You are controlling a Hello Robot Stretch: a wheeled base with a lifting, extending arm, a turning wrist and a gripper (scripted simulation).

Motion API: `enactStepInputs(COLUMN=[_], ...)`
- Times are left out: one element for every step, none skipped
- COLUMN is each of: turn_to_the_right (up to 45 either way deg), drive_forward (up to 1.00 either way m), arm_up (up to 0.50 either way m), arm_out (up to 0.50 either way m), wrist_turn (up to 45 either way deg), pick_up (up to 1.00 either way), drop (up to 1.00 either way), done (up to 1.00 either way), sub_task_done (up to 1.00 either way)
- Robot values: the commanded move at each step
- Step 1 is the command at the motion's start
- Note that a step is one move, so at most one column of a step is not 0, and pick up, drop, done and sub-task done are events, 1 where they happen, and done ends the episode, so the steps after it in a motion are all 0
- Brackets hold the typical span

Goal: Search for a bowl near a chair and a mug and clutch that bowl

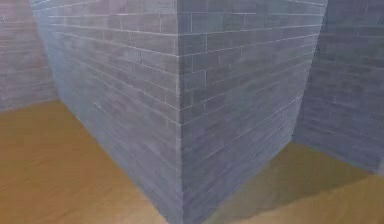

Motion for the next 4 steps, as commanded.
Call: enactStepInputs(turn_to_the_right=[-42.0,0.0,-45.0,45.0], drive_forward=[0.0,0.7,0.0,0.0], arm_up=[0.0,0.0,0.0,0.0], arm_out=[0.0,0.0,0.0,0.0], wrist_turn=[0.0,0.0,0.0,0.0], pick_up=[0.0,0.0,0.0,0.0], drop=[0.0,0.0,0.0,0.0], done=[0.0,0.0,0.0,0.0], sub_task_done=[0.0,0.0,0.0,0.0])
